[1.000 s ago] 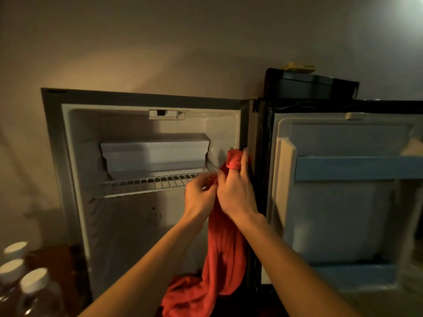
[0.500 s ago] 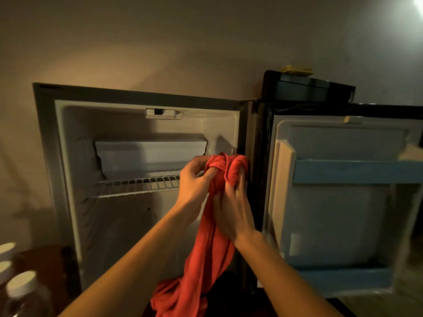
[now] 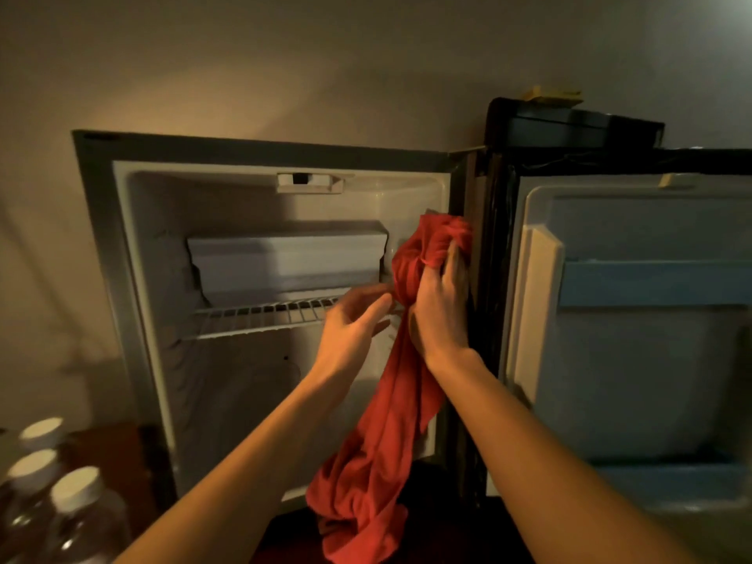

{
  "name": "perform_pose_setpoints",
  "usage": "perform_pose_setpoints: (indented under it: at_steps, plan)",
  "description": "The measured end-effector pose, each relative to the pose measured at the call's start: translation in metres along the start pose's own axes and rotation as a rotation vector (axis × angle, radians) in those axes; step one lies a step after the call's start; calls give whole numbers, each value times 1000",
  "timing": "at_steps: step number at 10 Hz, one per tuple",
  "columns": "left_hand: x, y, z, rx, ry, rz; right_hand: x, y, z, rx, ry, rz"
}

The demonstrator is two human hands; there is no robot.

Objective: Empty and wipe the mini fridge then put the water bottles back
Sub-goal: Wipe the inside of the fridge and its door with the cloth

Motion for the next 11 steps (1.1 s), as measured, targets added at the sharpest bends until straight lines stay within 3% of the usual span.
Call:
perform_pose_setpoints:
  at_steps: [1, 3, 4, 7, 9, 10, 11]
  plan:
    - [-16, 0, 9, 5, 36, -19, 25, -6, 7, 59, -142, 71]
    - [-58, 4, 35, 12, 107, -243, 86, -41, 85, -44, -357, 201]
    - [-80, 9, 44, -4, 166, -326, 94, -53, 121, -142, -335, 263]
    - [-110, 32, 72, -79, 200, -490, 117, -53, 181, -530, -610, 413]
    - [-134, 43, 89, -115, 233, -623, 105, -61, 187, -539, -614, 427]
    - [-140, 45, 95, -197, 253, -749, 94, -74, 198, -535, -587, 254]
    - [-144, 50, 98, -231, 255, -763, 93, -77, 197, -376, -586, 186]
Point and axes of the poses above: each hand's wrist, its own z-axis away from the middle knuckle, its own y-axis out of the back of the hand, x = y × z, the point moved 4 cm from there along -z, towards the middle knuckle, and after that the axes turned 9 degrees about -x, right-handed, at the moved point
